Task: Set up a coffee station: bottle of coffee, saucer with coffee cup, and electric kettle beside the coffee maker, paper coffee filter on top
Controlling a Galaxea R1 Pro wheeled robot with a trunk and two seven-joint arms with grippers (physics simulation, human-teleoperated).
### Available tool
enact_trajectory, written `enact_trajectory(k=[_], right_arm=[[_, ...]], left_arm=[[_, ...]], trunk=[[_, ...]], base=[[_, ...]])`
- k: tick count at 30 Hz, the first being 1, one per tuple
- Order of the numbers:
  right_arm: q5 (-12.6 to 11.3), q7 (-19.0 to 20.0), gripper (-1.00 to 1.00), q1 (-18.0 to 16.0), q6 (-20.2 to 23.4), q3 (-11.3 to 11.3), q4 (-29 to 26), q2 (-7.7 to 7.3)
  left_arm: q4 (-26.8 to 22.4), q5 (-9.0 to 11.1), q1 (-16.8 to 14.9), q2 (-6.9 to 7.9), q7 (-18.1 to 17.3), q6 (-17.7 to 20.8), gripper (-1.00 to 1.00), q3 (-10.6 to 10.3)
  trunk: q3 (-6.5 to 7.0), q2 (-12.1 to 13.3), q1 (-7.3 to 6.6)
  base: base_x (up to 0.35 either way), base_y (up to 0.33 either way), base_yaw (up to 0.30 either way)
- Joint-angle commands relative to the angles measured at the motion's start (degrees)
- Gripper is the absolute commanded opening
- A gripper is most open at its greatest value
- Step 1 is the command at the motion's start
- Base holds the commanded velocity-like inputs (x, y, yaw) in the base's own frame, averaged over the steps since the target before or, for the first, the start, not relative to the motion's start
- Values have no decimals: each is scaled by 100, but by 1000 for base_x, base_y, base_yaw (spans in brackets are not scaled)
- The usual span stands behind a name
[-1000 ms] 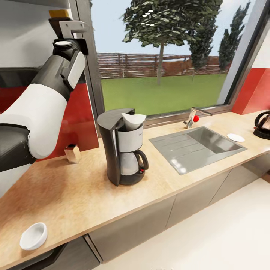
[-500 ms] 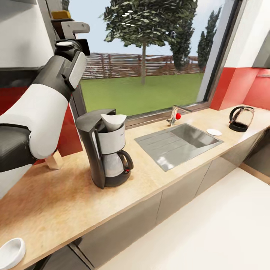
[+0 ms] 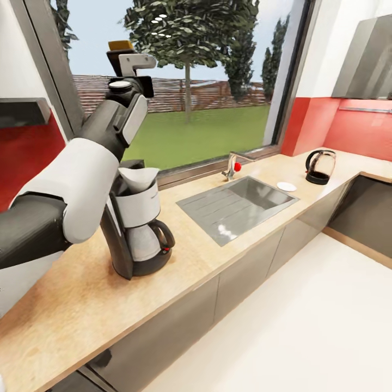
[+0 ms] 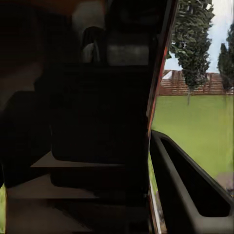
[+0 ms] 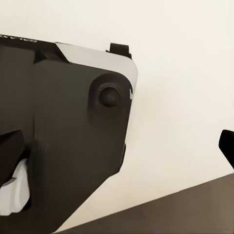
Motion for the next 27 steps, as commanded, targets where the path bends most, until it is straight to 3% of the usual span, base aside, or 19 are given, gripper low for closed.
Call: enact_trajectory(k=[1,5,9,12,20,27], right_arm=[[-23,0,100,-2,24,42,-13,1],[-29,-1,100,-2,-173,36,-19,9],[-39,-23,100,3,-300,25,-52,43],[-39,-15,100,5,-396,17,-59,56],[-39,-12,100,7,-624,7,-253,141],[-45,-12,100,7,-630,7,-259,149]], left_arm=[[-26,-15,46,19,-238,41,-100,-33],[-551,-41,534,76,-732,56,-100,-61],[-666,-69,659,209,-803,182,-100,-7],[-758,42,756,308,-856,277,-100,-19],[-749,156,1019,44,-697,496,-100,-81],[-963,158,1241,31,-829,696,-100,-86]], trunk=[[-12,-12,3],[-12,-12,3],[-13,-12,3],[-13,-12,3],[-10,-12,3],[3,-12,3]], base=[[0,0,-23],[0,0,-7],[0,0,0],[0,0,0],[0,0,-22],[0,0,-240]])
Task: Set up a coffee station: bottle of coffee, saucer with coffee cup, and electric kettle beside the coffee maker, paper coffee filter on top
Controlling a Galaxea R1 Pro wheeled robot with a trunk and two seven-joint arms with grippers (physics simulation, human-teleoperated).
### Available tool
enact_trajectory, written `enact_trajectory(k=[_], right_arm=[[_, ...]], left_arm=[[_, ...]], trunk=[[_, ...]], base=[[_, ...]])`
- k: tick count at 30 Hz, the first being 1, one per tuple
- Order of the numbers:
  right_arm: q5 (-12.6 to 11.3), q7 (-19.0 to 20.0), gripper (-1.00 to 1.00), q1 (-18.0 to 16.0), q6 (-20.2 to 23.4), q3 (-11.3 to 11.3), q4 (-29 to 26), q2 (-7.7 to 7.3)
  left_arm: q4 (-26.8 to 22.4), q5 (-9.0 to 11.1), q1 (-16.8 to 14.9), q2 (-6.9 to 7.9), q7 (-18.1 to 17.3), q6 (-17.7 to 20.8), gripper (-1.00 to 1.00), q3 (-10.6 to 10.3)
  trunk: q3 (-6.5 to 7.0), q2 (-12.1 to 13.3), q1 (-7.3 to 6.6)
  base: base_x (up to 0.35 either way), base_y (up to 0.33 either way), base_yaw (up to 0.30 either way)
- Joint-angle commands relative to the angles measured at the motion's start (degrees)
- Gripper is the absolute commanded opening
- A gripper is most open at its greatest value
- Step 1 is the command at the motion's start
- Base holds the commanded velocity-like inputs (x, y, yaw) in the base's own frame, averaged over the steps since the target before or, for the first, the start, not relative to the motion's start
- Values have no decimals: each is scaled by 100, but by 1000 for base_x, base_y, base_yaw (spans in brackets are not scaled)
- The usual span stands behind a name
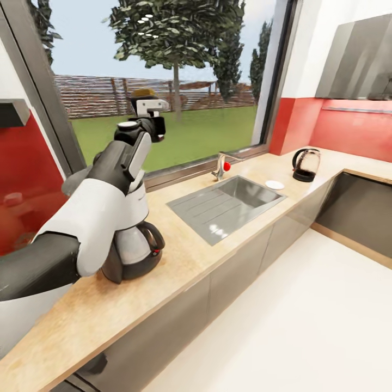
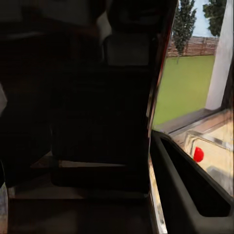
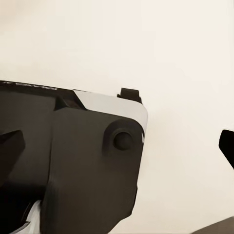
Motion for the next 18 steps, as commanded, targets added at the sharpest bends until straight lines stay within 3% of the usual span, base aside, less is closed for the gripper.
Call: enact_trajectory(k=[1,6,7,9,14,18], right_arm=[[-20,3,100,-3,34,43,-9,0],[-19,5,100,-3,34,50,-3,6],[-19,2,100,-3,34,51,-5,7],[-19,4,100,-3,30,51,-3,8],[-14,3,100,-3,26,56,4,8],[-14,6,100,-3,22,59,8,8]], left_arm=[[-41,31,28,3,16,58,-100,-23],[-192,-6,192,-4,-76,204,-100,-48],[-913,-20,940,-2,-1698,690,-100,-86],[-1211,-25,1270,13,-2015,690,-100,-311],[-1543,-27,1705,36,-2446,693,-100,-518],[-1762,-26,1955,39,-2543,707,-100,-550]], trunk=[[-11,-12,3],[-10,-12,3],[-10,-12,3],[-10,-12,3],[-10,-12,3],[-10,-12,3]], base=[[0,0,-263],[0,0,-267],[0,0,-268],[0,0,-268],[0,0,-268],[0,0,-268]])
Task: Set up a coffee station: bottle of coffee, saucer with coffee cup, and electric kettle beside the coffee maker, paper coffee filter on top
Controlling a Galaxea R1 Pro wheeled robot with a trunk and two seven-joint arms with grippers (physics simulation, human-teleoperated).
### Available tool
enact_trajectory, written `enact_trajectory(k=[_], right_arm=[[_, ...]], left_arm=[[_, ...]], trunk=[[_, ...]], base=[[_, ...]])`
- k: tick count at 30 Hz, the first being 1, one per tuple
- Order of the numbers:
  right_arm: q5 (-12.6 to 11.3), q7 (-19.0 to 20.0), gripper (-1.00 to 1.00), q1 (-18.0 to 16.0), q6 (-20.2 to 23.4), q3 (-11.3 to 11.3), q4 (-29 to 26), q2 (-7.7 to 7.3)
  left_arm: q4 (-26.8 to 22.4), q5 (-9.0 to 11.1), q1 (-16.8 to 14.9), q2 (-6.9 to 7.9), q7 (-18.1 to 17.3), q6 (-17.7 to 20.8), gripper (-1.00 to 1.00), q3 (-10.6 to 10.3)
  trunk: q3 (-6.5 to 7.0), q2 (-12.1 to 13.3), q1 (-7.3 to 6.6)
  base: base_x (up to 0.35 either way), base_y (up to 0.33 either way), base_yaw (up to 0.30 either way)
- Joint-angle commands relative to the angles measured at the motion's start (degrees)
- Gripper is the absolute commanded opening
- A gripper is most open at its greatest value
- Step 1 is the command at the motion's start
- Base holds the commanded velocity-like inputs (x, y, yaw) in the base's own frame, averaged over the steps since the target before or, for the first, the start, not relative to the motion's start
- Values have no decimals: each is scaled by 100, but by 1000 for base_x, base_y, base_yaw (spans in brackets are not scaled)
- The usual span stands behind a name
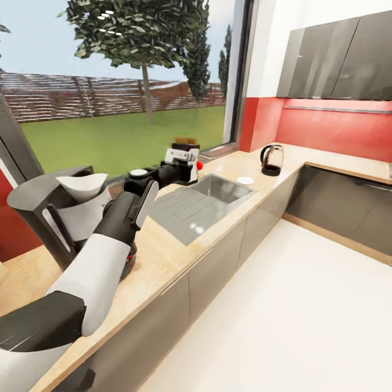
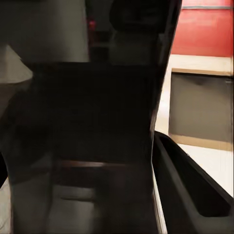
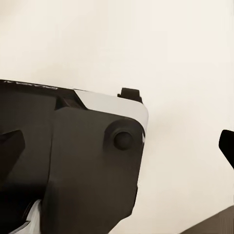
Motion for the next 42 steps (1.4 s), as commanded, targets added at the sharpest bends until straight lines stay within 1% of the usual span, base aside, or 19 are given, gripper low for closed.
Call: enact_trajectory(k=[1,2,3,5,8,16,17,18,21,23,25,26,27,30,33,34,37,40,42], right_arm=[[-19,2,100,-4,34,43,-6,-1],[-19,-1,100,-4,32,43,-4,-1],[-18,1,100,-4,29,44,-1,-2],[-18,1,100,-4,29,44,-1,-1],[-18,-4,100,-4,29,44,0,-1],[-18,-11,100,-4,19,44,0,-1],[-18,-17,100,-4,13,45,-4,-1],[-17,-16,100,-4,13,47,-5,-1],[-12,-15,100,-4,6,56,-8,-1],[-10,-14,100,-4,-79,60,-4,-1],[-6,-15,100,-4,-246,61,20,-1],[-3,-16,100,-4,-267,63,25,-1],[2,-19,100,-4,-307,66,38,-1],[6,-21,100,-4,-338,69,50,-6],[12,-21,100,-4,-346,70,56,-8],[14,-22,100,-4,-349,70,60,-9],[-1,-28,100,-4,-344,59,56,-14],[-10,-30,100,-4,-342,49,53,-17],[-16,-30,100,-4,-337,45,47,-18]], left_arm=[[-71,42,66,1,-27,41,-100,-4],[-144,42,138,1,-33,52,-100,-24],[-380,35,393,10,-37,80,-100,-166],[-549,19,579,17,-34,88,-100,-221],[-858,15,925,63,-31,93,-100,-253],[-1203,9,1461,94,-30,89,-100,-254],[-1420,11,1699,136,-32,84,-100,-251],[-1459,12,1748,147,-33,81,-100,-251],[-1751,17,2127,272,-42,53,-100,-256],[-2056,16,2610,461,-117,21,-100,-260],[-2307,13,3063,724,-371,-8,-100,-256],[-2341,12,3126,769,-419,-14,-100,-255],[-2440,13,3317,905,-547,-78,-100,-253],[-2552,15,3704,1087,-696,-448,-100,-249],[-2585,16,4051,1149,-787,-862,-100,-244],[-2600,15,4598,1181,-1024,-1195,-100,-248],[-2585,16,4870,1180,-1181,-1305,-100,-265],[-2560,16,5101,1176,-1234,-1575,-100,-273],[-2545,12,5399,1181,-1272,-1941,-100,-270]], trunk=[[-11,-13,3],[-11,-13,3],[-11,-13,3],[-11,-13,3],[-11,-13,3],[-11,-13,3],[-11,-13,3],[-11,-13,3],[-11,-13,3],[-11,-13,3],[-11,-13,3],[-11,-13,3],[-11,-13,3],[-11,-13,3],[-11,-13,3],[-11,-13,3],[-11,-13,3],[-11,-13,3],[-11,-13,3]], base=[[0,0,-268],[0,0,-268],[0,0,-268],[-33,0,-268],[-213,0,-268],[-233,0,-206],[-18,0,-17],[-14,0,-14],[-6,0,-6],[-2,0,-2],[0,0,0],[0,0,0],[0,0,0],[0,0,0],[0,0,0],[0,0,0],[0,0,0],[0,0,0],[0,0,0]])
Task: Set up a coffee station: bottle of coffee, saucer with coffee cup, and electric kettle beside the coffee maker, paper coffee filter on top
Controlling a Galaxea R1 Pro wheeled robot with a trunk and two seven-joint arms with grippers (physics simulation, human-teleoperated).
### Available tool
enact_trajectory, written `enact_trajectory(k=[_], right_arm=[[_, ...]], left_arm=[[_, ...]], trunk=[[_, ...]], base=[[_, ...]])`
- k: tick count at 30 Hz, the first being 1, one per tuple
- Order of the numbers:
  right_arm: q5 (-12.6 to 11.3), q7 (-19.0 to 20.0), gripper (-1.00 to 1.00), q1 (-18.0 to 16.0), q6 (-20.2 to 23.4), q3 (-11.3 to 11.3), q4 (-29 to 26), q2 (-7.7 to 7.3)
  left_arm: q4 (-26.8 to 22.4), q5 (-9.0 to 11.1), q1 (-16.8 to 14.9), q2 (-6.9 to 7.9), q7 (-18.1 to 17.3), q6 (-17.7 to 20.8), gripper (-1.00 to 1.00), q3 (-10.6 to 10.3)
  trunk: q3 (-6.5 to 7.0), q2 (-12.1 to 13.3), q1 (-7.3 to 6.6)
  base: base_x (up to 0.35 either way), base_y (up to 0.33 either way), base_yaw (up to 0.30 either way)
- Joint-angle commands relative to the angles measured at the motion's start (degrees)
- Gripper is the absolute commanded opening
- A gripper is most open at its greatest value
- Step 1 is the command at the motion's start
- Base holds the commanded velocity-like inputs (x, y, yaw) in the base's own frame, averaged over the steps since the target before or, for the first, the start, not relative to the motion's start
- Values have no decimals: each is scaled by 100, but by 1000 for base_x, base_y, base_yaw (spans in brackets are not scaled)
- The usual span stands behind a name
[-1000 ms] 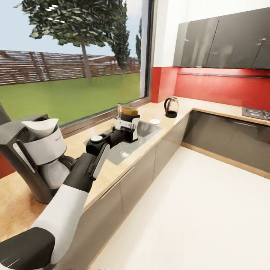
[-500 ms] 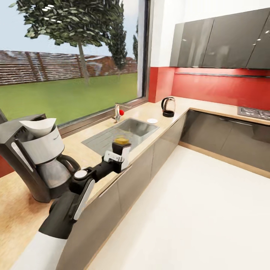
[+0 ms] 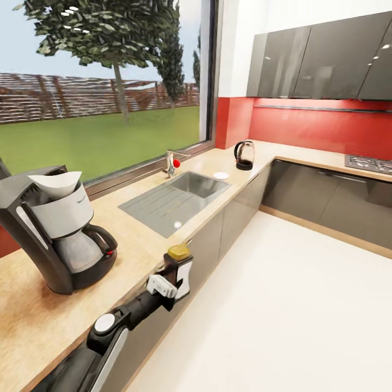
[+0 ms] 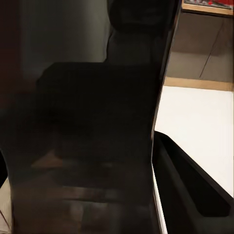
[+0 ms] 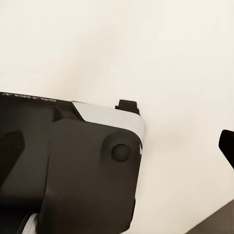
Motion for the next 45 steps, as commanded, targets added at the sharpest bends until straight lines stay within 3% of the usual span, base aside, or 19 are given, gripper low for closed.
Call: enact_trajectory(k=[1,5,9,15,24,32,38,45], right_arm=[[-21,-3,100,-2,32,41,-11,-1],[-25,-3,100,-2,30,40,-13,-3],[-22,0,100,-2,28,43,-6,-3],[-21,3,100,-2,27,40,0,-24],[-21,-2,100,-2,27,40,45,-40],[-21,-4,100,-2,27,40,65,-46],[-62,-11,100,-2,27,32,59,-218],[-65,-11,100,-2,27,39,57,-245]], left_arm=[[-7,49,54,4,-26,-14,-100,2],[11,41,391,57,-36,-308,-100,14],[22,32,733,156,-32,-886,-100,17],[20,34,1000,169,-24,-1077,-100,11],[23,28,1060,168,-21,-1094,-100,12],[24,28,1071,166,-15,-1095,-100,12],[24,26,1071,165,-7,-1095,-100,41],[24,28,1071,161,5,-1095,-100,62]], trunk=[[-10,-11,4],[-10,-11,4],[-10,-11,4],[-10,-11,4],[-10,-11,4],[-10,-11,4],[-13,-11,4],[-14,-11,4]], base=[[0,0,0],[0,0,0],[0,0,0],[0,0,0],[-204,0,5],[-332,-34,218],[-332,-102,95],[-86,-10,4]])
